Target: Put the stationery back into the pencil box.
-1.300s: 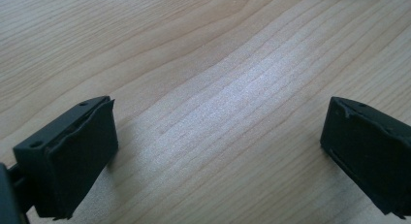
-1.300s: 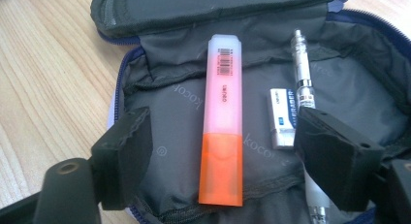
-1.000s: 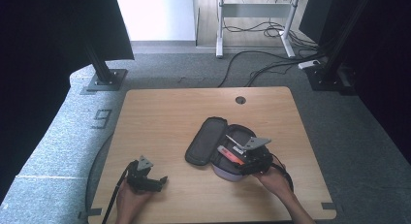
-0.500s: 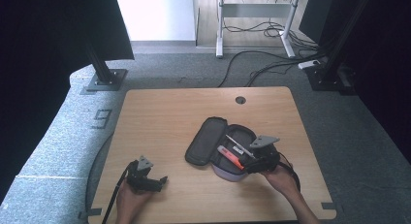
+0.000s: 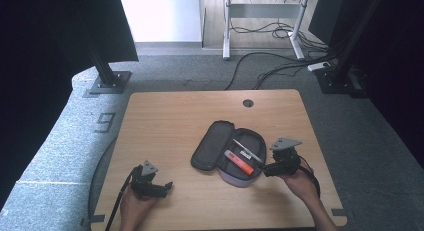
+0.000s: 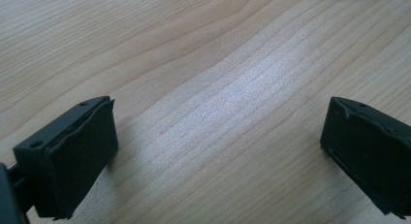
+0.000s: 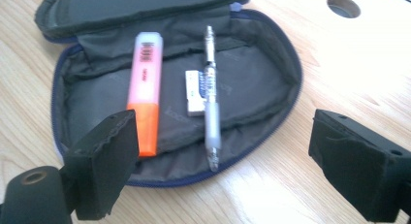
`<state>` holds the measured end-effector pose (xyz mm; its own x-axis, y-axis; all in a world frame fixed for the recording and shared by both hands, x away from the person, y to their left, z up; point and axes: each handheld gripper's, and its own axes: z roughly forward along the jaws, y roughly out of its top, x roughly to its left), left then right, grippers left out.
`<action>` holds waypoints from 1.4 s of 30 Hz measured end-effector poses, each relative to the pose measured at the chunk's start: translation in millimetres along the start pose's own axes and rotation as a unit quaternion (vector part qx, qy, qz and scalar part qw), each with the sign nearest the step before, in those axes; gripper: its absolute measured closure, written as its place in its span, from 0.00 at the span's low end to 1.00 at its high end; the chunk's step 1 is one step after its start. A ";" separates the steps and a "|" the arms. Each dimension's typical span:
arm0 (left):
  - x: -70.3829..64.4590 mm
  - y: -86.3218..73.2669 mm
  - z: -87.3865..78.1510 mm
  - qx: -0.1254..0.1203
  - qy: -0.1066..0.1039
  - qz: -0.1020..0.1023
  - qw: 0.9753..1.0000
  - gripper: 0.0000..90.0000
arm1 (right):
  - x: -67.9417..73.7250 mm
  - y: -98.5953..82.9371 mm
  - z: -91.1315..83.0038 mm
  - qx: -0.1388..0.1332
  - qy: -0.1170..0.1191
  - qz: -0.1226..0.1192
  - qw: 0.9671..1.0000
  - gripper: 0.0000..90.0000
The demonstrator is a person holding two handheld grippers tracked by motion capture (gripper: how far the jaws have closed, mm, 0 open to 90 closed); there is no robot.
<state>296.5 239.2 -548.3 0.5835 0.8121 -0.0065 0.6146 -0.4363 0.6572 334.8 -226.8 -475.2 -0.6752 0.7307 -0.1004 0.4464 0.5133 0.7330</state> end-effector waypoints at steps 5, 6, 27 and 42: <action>0.0 0.0 0.0 0.000 0.000 0.000 1.000 0.00 | -7.6 -4.8 -7.3 0.000 -0.011 0.008 1.000 0.10; 0.0 0.0 0.0 0.000 0.000 0.000 1.000 0.00 | -9.4 -5.8 -8.7 -0.001 -0.014 0.007 1.000 0.09; 0.0 0.0 0.0 0.000 0.000 0.000 1.000 0.00 | -37.4 -34.9 -34.6 -0.004 -0.053 0.040 0.998 0.06; 0.0 0.0 0.0 0.000 0.000 0.000 1.000 0.00 | -42.2 -69.9 -22.4 0.013 -0.058 0.064 0.996 0.06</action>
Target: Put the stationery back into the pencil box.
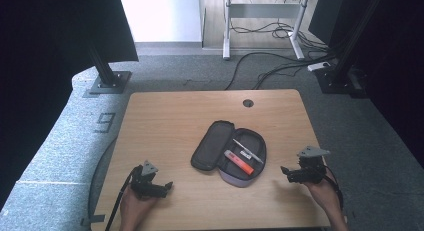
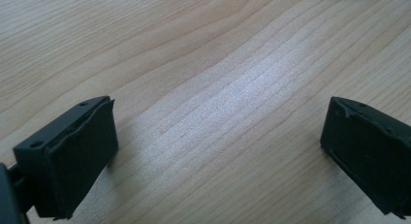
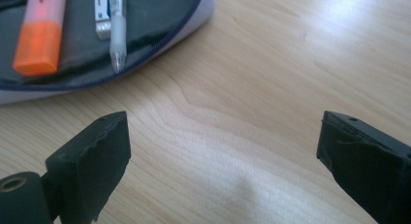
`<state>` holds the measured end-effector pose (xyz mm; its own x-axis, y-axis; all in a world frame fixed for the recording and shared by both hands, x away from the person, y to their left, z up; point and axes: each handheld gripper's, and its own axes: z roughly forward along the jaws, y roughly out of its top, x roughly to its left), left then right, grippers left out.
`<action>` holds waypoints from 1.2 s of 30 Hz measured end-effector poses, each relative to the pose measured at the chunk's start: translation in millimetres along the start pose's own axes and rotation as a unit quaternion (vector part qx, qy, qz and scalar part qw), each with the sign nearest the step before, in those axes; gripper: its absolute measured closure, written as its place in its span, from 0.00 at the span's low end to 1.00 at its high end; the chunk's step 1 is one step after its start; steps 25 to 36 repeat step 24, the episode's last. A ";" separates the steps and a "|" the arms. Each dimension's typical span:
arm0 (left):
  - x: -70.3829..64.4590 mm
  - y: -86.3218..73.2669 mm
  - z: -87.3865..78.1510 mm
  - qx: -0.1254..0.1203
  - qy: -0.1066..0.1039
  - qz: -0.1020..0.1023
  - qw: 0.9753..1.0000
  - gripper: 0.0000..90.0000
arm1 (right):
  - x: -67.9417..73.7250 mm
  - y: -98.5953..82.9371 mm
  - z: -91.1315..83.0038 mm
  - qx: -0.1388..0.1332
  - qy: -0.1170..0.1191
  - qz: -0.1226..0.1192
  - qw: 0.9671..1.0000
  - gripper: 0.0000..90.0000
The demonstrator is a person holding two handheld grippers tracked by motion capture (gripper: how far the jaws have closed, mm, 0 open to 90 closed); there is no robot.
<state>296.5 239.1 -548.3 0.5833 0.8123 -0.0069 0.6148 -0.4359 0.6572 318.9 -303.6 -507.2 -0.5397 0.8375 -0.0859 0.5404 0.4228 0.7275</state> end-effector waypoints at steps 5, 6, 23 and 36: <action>0.0 0.0 0.0 0.000 0.000 0.000 1.000 0.00 | -1.3 -12.7 6.1 0.003 0.000 0.012 1.000 0.06; 0.0 0.0 0.0 0.000 0.000 0.000 1.000 0.00 | -1.3 -14.7 7.1 0.004 -0.001 0.014 1.000 0.06; -0.3 -0.2 -0.1 0.000 0.000 0.001 1.000 0.00 | 0.3 -44.7 25.3 0.004 0.000 0.063 0.998 0.03; -0.1 -0.2 -0.1 -0.001 -0.001 0.001 1.000 0.00 | 1.0 -44.3 25.8 0.007 0.002 0.063 0.998 0.02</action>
